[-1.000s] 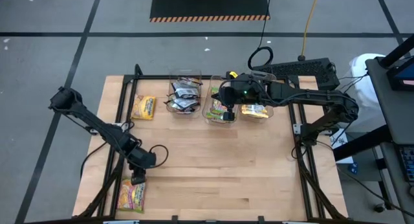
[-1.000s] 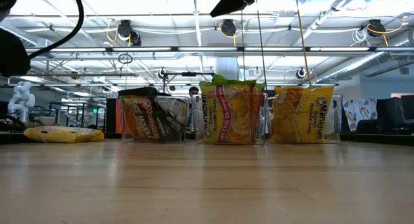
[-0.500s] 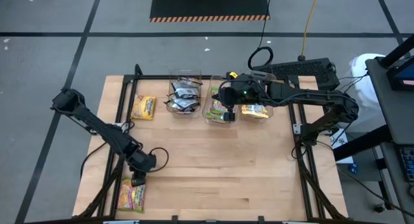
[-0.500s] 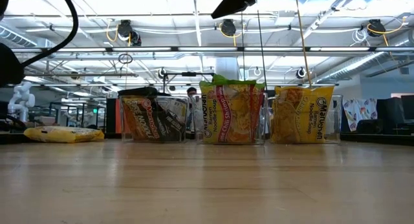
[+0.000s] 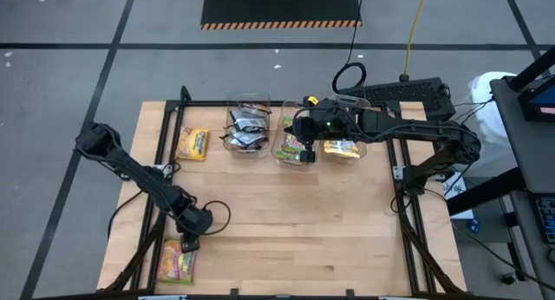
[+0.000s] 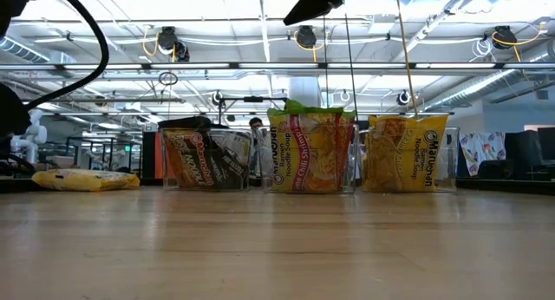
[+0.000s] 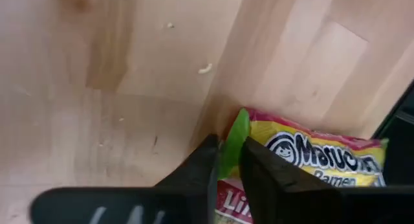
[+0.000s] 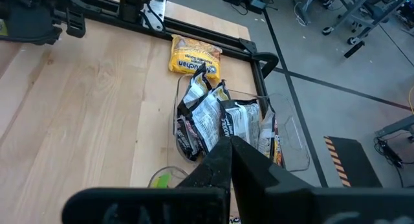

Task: Sort Maruchan noodles
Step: Put the green noodle pack into the middle transparent bin

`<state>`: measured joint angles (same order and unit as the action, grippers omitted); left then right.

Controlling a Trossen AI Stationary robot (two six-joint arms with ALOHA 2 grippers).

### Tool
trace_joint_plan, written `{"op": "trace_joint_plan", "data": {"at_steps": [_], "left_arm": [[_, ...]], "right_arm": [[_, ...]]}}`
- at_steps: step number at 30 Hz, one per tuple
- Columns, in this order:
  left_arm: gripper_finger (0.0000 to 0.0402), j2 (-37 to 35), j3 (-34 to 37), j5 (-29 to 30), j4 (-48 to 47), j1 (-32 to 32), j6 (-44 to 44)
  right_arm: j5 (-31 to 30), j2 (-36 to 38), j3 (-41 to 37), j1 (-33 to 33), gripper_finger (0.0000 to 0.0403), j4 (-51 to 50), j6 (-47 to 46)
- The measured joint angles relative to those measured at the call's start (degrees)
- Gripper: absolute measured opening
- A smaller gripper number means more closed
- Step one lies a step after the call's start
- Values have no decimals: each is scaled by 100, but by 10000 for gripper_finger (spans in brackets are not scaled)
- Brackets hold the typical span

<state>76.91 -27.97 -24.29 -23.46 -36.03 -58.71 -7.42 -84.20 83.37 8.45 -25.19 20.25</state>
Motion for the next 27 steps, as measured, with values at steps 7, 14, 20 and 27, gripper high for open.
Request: {"op": "trace_joint_plan", "data": {"at_steps": [7, 14, 20, 27], "left_arm": [[5, 16, 0, 207, -42, -11, -591], [3, 10, -254, 945, -106, 3, -878], [2, 0, -853, 1817, -559, 73, -895], [1, -3, -1640, 2827, -1265, 253, -475]], "right_arm": [[0, 0, 0, 0, 0, -39, 13], [-20, 226, 0, 0, 0, -196, 95], [-25, 754, -1, 2, 0, -232, 105], [-26, 1404, 0, 2, 0, -266, -50]]}}
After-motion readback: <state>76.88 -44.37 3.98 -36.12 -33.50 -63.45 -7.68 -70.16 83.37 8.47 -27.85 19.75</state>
